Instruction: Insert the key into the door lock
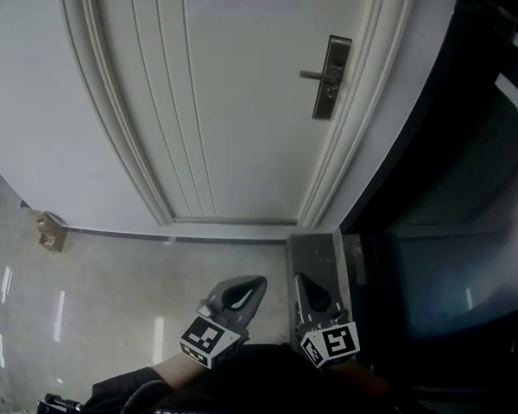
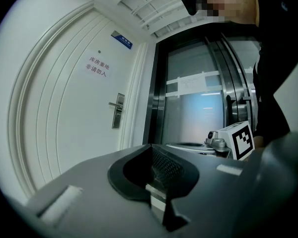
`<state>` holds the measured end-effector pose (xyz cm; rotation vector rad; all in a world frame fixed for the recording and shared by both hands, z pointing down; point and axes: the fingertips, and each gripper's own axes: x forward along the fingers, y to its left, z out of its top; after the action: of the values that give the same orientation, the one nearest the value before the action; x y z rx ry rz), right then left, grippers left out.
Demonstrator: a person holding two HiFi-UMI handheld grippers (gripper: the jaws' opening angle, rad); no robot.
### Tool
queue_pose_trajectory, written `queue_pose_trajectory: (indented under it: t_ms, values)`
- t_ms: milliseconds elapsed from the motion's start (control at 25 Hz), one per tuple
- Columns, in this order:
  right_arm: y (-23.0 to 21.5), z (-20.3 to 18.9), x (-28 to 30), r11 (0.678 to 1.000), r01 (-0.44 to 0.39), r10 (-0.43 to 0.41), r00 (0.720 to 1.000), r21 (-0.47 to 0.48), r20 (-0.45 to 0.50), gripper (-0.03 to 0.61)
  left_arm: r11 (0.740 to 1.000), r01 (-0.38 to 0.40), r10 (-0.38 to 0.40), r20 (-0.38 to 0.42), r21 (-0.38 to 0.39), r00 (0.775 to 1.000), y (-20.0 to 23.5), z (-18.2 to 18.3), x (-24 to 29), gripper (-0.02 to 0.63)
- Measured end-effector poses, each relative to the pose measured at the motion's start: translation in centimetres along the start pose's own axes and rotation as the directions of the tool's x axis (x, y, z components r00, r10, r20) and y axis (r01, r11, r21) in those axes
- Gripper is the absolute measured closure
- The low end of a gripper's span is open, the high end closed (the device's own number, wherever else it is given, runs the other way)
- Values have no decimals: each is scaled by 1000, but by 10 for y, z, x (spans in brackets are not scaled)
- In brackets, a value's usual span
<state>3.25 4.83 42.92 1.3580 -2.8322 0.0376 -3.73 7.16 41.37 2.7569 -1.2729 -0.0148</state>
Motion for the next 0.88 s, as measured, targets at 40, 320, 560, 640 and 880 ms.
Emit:
queue_pose_trajectory:
  t_ms: [40, 320, 560, 640, 880]
  values:
    - [10, 1, 1, 1000, -6, 6, 1000, -8, 1, 577, 1000, 9, -9, 0, 1, 1000, 1, 0, -5, 594]
    - [61, -5, 8, 993, -71, 70, 997, -92, -12, 577, 999, 51, -51, 3, -8, 999, 7, -9, -22, 594]
    - [63, -9, 5, 993, -69, 67, 997, -94, -30, 577, 997, 79, -79, -4, -2, 997, -4, -12, -22, 594]
    - [63, -10, 4, 993, -76, 74, 997, -91, -31, 577, 997, 73, -73, 2, 1, 997, -5, -12, -22, 594]
    - [64, -8, 3, 992, -94, 93, 995, -83, -22, 578, 999, 48, -48, 7, 0, 999, -4, -12, -25, 594]
